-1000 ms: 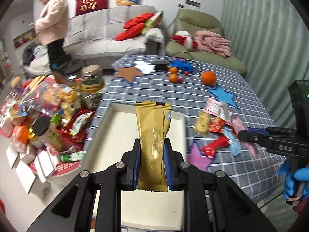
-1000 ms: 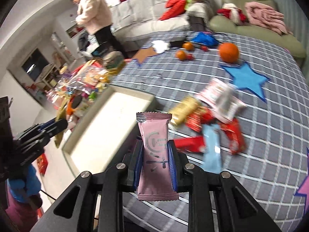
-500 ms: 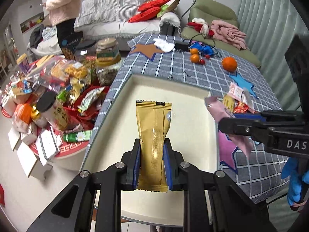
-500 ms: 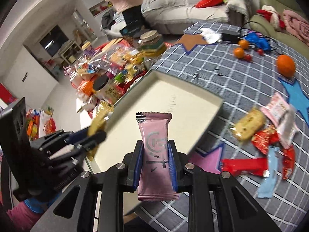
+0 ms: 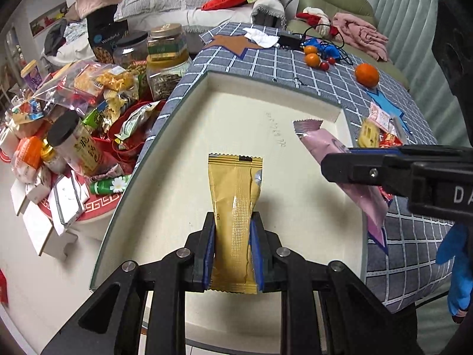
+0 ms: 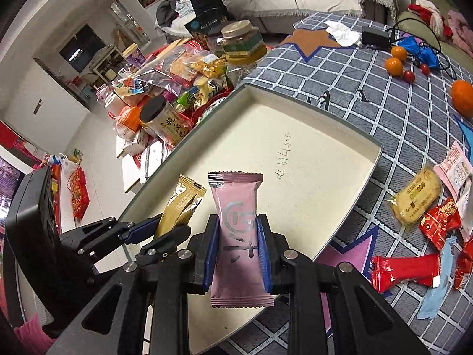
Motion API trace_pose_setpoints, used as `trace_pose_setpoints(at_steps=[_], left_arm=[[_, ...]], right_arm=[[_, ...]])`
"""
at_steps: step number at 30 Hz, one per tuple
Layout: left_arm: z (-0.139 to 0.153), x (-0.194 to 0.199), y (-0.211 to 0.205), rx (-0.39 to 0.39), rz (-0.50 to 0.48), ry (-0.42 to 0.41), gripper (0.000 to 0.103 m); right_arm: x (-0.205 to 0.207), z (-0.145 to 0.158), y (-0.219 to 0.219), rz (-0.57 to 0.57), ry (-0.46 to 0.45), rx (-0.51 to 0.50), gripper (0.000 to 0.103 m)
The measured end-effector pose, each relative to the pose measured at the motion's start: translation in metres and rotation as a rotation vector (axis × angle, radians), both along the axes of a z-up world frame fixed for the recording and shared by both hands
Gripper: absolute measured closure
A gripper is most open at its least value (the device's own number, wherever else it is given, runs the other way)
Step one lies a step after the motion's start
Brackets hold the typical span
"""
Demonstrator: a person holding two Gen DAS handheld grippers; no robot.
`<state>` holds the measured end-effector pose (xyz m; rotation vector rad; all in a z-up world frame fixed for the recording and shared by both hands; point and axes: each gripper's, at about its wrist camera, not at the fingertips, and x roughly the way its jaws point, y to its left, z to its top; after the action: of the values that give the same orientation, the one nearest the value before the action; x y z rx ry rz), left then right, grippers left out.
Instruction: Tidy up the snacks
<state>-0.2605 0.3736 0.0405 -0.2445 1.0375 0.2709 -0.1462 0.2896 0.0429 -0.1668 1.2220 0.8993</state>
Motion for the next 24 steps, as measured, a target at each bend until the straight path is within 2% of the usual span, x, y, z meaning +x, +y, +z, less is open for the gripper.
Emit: trace_pose_setpoints(at_steps=[1, 2, 3, 5, 6, 7, 12, 18, 20, 24], left_arm=[[-0.001, 0.0, -0.001, 0.002, 0.001, -0.002, 0.076], [0.0, 0.0, -0.001, 0.003, 0.0, -0.003, 0.067], [0.0, 0.0, -0.001, 0.006, 0.0, -0.005, 0.049], [0.004, -0.002, -0.003, 0.029, 0.009, -0.025, 0.027], [0.007, -0.002, -0.005, 0.045, 0.01, -0.038, 0.024], [0.01, -0.003, -0.007, 0.057, 0.004, -0.044, 0.024], [0.017, -0.001, -0.015, 0.056, -0.03, -0.053, 0.023], [0.021, 0.008, -0.037, 0.052, -0.085, -0.053, 0.023], [0.023, 0.011, -0.048, 0.052, -0.122, -0.059, 0.023], [0.027, 0.023, -0.082, 0.087, -0.225, -0.069, 0.022]], right_arm=[[0.001, -0.001, 0.0, 0.001, 0.006, -0.002, 0.077], [0.002, -0.002, 0.0, 0.001, 0.013, -0.005, 0.077], [0.002, -0.002, 0.0, 0.0, 0.017, -0.008, 0.076], [0.004, -0.003, -0.001, -0.007, 0.017, -0.011, 0.049], [0.006, -0.003, -0.003, -0.02, 0.008, -0.013, 0.012], [0.007, -0.001, -0.006, -0.034, -0.007, -0.011, 0.0], [0.019, 0.001, -0.04, -0.109, -0.039, -0.043, 0.0], [0.054, -0.013, -0.119, -0.323, -0.05, -0.127, 0.0], [0.068, -0.018, -0.149, -0.409, -0.072, -0.168, 0.0], [0.085, -0.025, -0.191, -0.492, -0.091, -0.212, 0.0]])
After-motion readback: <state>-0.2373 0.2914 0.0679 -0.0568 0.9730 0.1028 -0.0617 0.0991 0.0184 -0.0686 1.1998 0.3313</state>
